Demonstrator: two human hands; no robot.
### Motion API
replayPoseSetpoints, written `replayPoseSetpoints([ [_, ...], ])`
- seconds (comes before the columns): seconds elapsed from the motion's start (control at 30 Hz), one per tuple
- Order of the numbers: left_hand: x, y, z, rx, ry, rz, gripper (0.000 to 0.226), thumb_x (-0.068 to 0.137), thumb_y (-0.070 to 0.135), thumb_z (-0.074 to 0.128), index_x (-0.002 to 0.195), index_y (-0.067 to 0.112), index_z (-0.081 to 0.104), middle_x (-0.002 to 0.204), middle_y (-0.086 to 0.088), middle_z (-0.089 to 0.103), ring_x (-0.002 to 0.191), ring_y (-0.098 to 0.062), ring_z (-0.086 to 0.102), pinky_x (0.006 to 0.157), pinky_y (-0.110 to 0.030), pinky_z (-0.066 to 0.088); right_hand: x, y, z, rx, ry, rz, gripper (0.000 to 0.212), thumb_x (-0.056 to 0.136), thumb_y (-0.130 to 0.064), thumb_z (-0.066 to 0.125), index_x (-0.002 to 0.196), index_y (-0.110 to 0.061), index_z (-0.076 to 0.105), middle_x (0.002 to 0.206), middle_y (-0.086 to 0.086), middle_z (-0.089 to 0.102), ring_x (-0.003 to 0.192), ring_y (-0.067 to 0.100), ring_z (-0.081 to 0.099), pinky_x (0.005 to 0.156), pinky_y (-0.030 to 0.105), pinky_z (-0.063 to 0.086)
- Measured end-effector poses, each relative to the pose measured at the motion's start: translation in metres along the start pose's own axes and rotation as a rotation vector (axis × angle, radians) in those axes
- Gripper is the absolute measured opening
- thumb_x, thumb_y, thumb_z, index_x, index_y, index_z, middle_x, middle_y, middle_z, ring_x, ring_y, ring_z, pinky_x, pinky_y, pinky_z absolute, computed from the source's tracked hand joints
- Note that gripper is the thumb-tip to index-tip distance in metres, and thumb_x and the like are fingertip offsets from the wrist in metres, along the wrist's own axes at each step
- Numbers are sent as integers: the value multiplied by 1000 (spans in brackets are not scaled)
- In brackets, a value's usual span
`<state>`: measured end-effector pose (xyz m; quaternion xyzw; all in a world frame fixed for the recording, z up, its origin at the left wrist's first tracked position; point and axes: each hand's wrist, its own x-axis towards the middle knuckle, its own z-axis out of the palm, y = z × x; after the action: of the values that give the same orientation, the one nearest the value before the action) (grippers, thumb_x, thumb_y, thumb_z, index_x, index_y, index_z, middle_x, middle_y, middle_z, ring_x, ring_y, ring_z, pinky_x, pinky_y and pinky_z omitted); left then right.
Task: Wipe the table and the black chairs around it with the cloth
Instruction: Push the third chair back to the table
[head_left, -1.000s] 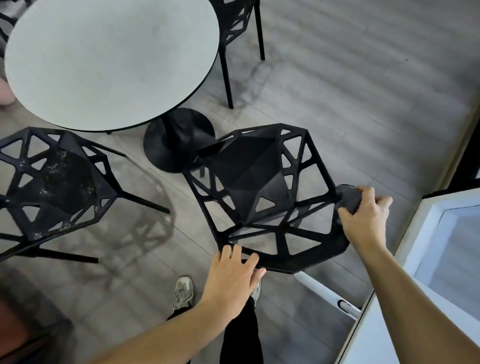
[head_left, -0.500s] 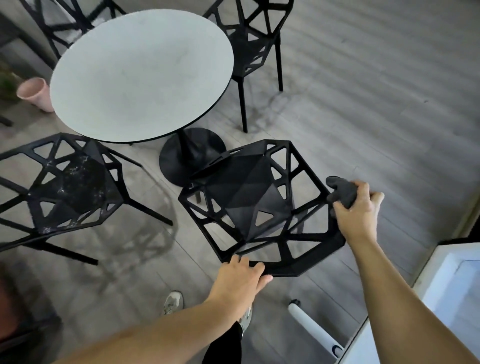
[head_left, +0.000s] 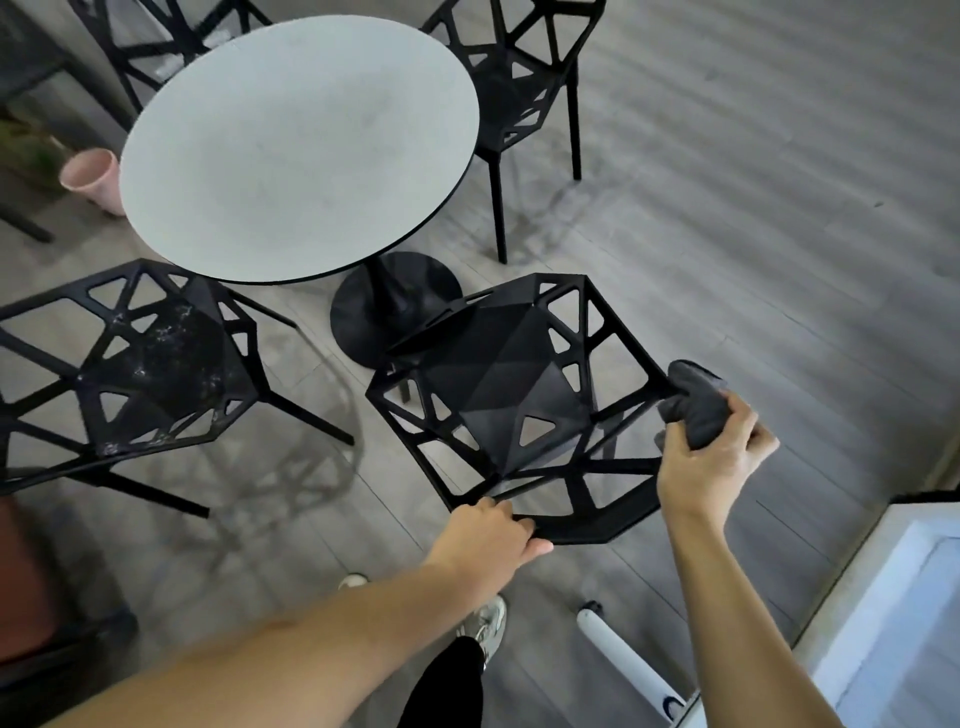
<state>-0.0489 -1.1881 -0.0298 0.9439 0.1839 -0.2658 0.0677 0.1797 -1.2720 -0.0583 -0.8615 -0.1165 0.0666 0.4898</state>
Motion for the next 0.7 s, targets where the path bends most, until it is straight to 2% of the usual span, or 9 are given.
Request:
replayPoseSetpoints([
  [0.07, 11, 6, -13, 22, 41, -23, 55, 106, 48, 18, 126, 14, 56, 106, -8, 60, 99, -29, 58, 63, -35, 41, 19, -7, 2, -13, -26, 0, 58, 83, -5, 67, 132, -27, 46, 129, 9, 33, 116, 28, 48, 101, 46, 51],
  [0.17, 27, 16, -26, 45, -4, -50, 50, 107, 42, 22, 128, 13, 55, 108, -10, 59, 99, -29, 58, 63, -35, 37, 42, -14, 3, -49, -41, -38, 56, 84, -6, 66, 133, -26, 47, 128, 7, 33, 112, 28, 50, 98, 41, 53],
  [0.3, 42, 22, -32, -2, -23, -90, 57, 107, 51, 19, 116, 14, 61, 103, -8, 62, 94, -28, 60, 60, -35, 38, 60, -10, 3, -73, -65, -40, 57, 83, -7, 66, 131, -32, 46, 125, 0, 32, 112, 29, 52, 93, 44, 56],
  [0.43, 39, 18, -29, -89, 0, -61, 49, 109, 46, 22, 122, 13, 56, 109, -9, 60, 101, -30, 57, 66, -37, 44, 59, -8, 2, -157, -79, -97, 61, 81, -5, 68, 131, -31, 46, 122, -1, 31, 113, 25, 43, 93, 50, 54],
  [0.53, 27, 10, -27, -151, 22, -6, 42, 109, 40, 24, 131, 13, 48, 116, -9, 58, 105, -30, 56, 78, -42, 51, 53, -14, 0, -278, -97, -118, 61, 81, -9, 71, 134, -28, 46, 126, 8, 35, 112, 24, 37, 93, 55, 51],
  [0.6, 16, 3, -30, -150, 100, 33, 40, 108, 39, 26, 136, 16, 44, 119, -7, 57, 105, -29, 56, 86, -42, 48, 46, -23, -2, -327, -97, -182, 61, 82, -12, 72, 136, -26, 46, 128, 11, 35, 113, 28, 38, 95, 56, 49],
  [0.7, -2, -14, -35, -113, 288, 72, 42, 104, 38, 28, 138, 19, 44, 118, -3, 57, 102, -28, 56, 91, -41, 45, 26, -47, -3, -310, -106, -228, 62, 83, -14, 74, 137, -27, 47, 128, 9, 36, 116, 28, 39, 102, 54, 47],
])
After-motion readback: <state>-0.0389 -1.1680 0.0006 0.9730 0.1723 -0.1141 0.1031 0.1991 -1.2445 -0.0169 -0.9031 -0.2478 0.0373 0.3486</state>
